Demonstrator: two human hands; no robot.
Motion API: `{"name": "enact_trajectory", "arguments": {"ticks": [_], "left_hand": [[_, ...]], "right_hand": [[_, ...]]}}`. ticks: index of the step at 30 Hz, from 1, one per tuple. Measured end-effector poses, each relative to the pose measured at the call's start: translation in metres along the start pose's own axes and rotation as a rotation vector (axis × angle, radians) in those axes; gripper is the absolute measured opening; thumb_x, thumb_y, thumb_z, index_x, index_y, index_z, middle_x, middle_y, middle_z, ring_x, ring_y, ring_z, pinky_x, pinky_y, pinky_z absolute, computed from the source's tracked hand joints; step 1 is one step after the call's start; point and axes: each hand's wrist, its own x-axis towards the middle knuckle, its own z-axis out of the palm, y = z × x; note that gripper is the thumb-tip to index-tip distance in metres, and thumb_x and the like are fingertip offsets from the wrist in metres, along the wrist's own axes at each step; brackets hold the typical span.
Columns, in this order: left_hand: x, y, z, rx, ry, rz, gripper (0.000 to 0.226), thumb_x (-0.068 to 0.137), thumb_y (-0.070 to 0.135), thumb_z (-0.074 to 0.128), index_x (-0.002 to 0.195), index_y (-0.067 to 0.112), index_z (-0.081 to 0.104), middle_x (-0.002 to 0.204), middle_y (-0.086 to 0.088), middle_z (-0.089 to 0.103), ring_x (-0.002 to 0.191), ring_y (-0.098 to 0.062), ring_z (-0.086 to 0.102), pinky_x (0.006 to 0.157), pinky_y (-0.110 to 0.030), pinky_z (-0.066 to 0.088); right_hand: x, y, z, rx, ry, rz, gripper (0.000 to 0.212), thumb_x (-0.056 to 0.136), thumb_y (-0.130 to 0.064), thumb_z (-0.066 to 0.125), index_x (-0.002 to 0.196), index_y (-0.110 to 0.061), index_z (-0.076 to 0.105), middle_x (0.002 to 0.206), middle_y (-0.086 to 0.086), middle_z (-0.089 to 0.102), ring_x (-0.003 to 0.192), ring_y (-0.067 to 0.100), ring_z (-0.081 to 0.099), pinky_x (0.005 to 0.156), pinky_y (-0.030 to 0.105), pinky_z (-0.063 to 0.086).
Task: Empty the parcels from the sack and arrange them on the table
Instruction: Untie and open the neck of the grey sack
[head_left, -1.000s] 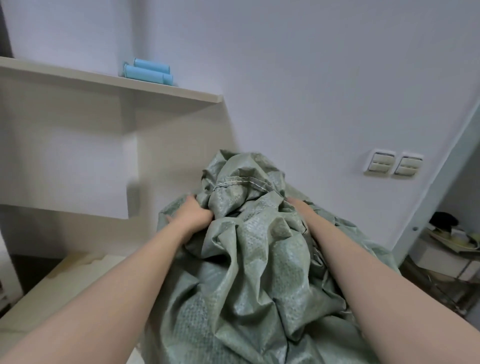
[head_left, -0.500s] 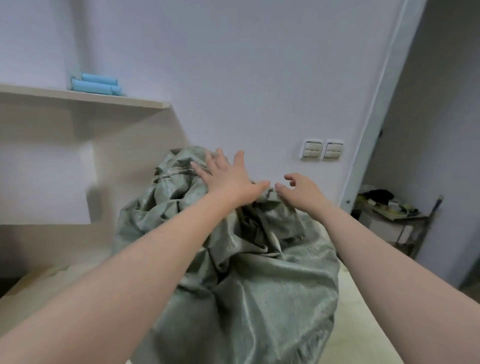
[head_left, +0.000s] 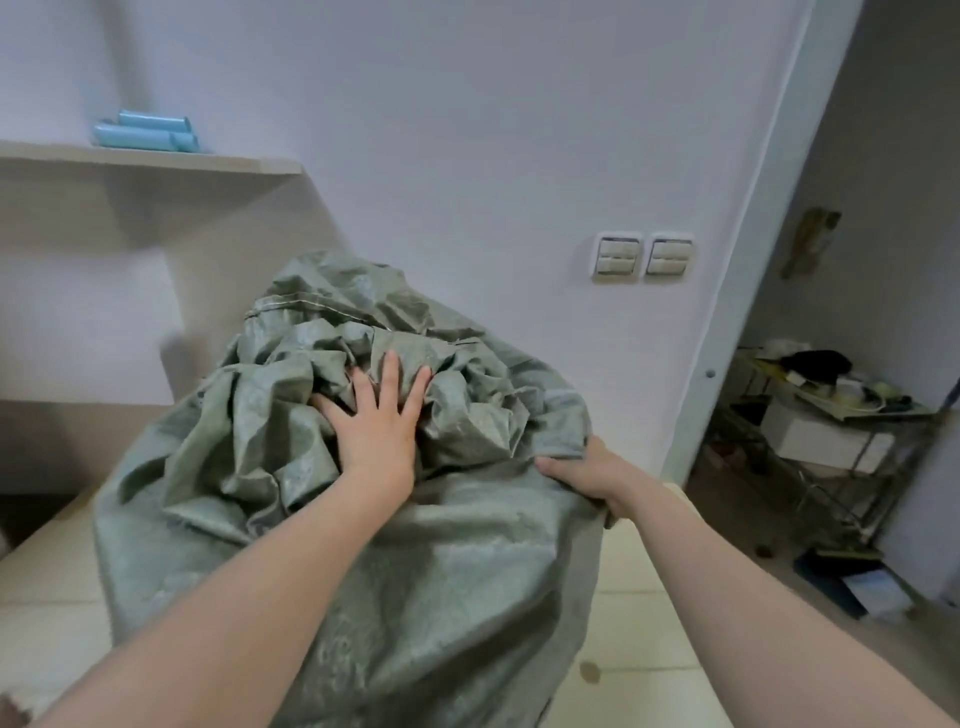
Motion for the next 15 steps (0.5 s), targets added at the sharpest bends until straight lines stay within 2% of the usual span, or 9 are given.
{"name": "enact_trajectory", "arguments": {"ticks": [2,4,6,8,10,15], "left_hand": [[-0.002,-0.011,0.004,0.07,0.099,-0.015,0.103,0.09,0.022,0.059,0.149,0.034,-0.025,0.159,-0.011,-0.014,0.141,-0.036,0.013,0.103,-0.06,0.028],[-0.001,-0.021,0.002,0.091,0.134,-0.023,0.098,0.086,0.021,0.063,0.153,0.039,-0.006,0.153,-0.009,0.004,0.129,-0.031,0.023,0.097,-0.049,0.034],[0.002,-0.03,-0.002,0.031,0.149,-0.035,0.074,0.086,0.019,0.063,0.145,0.041,0.024,0.146,-0.007,0.015,0.125,-0.03,0.026,0.093,-0.043,0.037],[0.005,-0.04,-0.007,-0.063,0.185,-0.056,0.043,0.088,0.019,0.059,0.127,0.034,0.048,0.137,-0.005,0.026,0.121,-0.029,0.028,0.088,-0.039,0.039],[0.009,-0.052,-0.009,-0.162,0.236,-0.069,0.029,0.091,0.018,0.056,0.117,0.028,0.059,0.128,-0.005,0.033,0.115,-0.028,0.031,0.082,-0.036,0.04],[0.023,-0.083,-0.012,-0.509,0.405,-0.152,0.022,0.094,0.015,0.05,0.111,0.016,0.063,0.116,-0.002,0.041,0.101,-0.02,0.031,0.072,-0.031,0.034]], "right_hand": [[0.01,-0.003,0.004,-0.127,0.06,-0.097,0.077,0.083,-0.061,0.06,0.141,-0.014,0.043,0.14,0.013,0.051,0.122,0.035,0.053,0.093,0.046,0.05],[0.014,-0.013,0.004,-0.29,0.178,-0.191,0.053,0.1,-0.045,0.041,0.132,-0.005,0.053,0.136,0.018,0.054,0.123,0.035,0.052,0.096,0.037,0.045],[0.012,-0.028,0.003,-0.344,0.27,-0.255,0.045,0.103,-0.035,0.036,0.123,-0.002,0.061,0.132,0.019,0.058,0.122,0.035,0.053,0.095,0.035,0.043],[0.005,-0.048,0.002,-0.335,0.333,-0.317,0.044,0.104,-0.032,0.035,0.121,-0.002,0.062,0.129,0.019,0.059,0.121,0.036,0.053,0.095,0.035,0.043],[-0.004,-0.072,0.002,-0.306,0.378,-0.376,0.043,0.105,-0.03,0.033,0.119,-0.003,0.063,0.128,0.02,0.059,0.119,0.036,0.054,0.094,0.035,0.043],[-0.026,-0.119,0.002,-0.134,0.452,-0.527,0.041,0.105,-0.029,0.033,0.11,-0.003,0.064,0.119,0.021,0.062,0.112,0.035,0.056,0.086,0.032,0.041]]}}
